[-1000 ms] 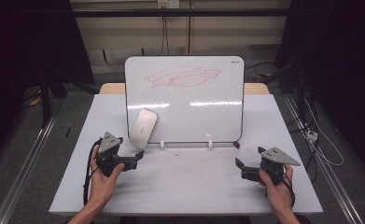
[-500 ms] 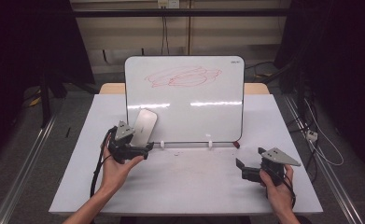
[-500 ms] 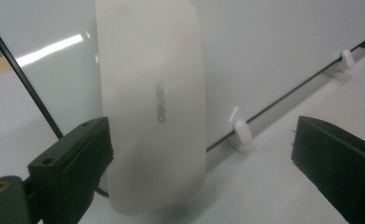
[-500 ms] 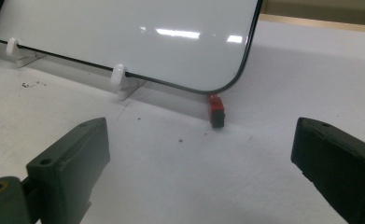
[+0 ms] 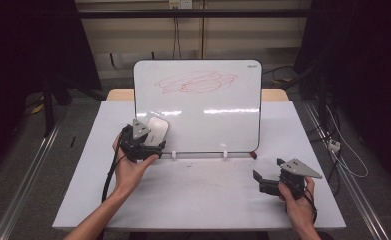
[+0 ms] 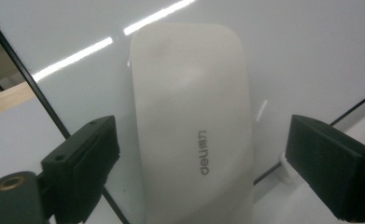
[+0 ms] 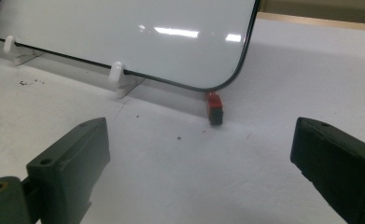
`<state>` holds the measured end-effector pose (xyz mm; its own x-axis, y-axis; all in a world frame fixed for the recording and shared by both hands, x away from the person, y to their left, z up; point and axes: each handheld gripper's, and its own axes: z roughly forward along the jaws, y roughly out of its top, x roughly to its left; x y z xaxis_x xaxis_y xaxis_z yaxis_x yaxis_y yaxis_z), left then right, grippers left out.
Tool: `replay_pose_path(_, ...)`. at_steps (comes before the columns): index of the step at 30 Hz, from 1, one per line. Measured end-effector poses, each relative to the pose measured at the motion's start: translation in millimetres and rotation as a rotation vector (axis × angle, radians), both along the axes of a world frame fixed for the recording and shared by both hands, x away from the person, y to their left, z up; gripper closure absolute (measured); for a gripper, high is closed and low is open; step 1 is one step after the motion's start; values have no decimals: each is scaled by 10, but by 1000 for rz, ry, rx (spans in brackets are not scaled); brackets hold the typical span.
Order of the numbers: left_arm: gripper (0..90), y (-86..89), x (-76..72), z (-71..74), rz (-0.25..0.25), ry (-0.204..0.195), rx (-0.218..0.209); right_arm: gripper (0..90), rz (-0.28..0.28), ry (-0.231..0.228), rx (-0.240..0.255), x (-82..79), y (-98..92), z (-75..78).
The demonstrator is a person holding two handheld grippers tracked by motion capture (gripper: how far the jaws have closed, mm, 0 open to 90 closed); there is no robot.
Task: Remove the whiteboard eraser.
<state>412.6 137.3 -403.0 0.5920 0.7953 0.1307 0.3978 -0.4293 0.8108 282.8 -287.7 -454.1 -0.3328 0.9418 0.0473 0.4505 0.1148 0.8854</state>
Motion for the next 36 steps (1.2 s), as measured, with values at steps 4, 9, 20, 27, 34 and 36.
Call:
replay_pose_path(4, 145, -16, 18, -49, 8, 31, 34, 46, 4, 0, -2, -11, -3, -2)
replay_pose_path(9, 229, -54, 14, -79, 22, 40, 84, 46, -5, 0, 1, -29, -26, -3)
replay_pose_path(20, 287, -93, 40, -124, 55, 41, 92, 47, 0, 5, -2, -47, -22, -5)
replay_pose_path(27, 293, -71, 48, -115, 48, 56, 76, 46, 3, 3, -2, -46, -24, -4)
replay_pose_path(34, 297, -35, 54, -108, 38, 69, 57, 48, 4, 3, -2, -38, -13, -2)
replay_pose_path(36, 298, -25, 58, -101, 32, 75, 58, 48, 5, 4, -1, -37, -12, -3)
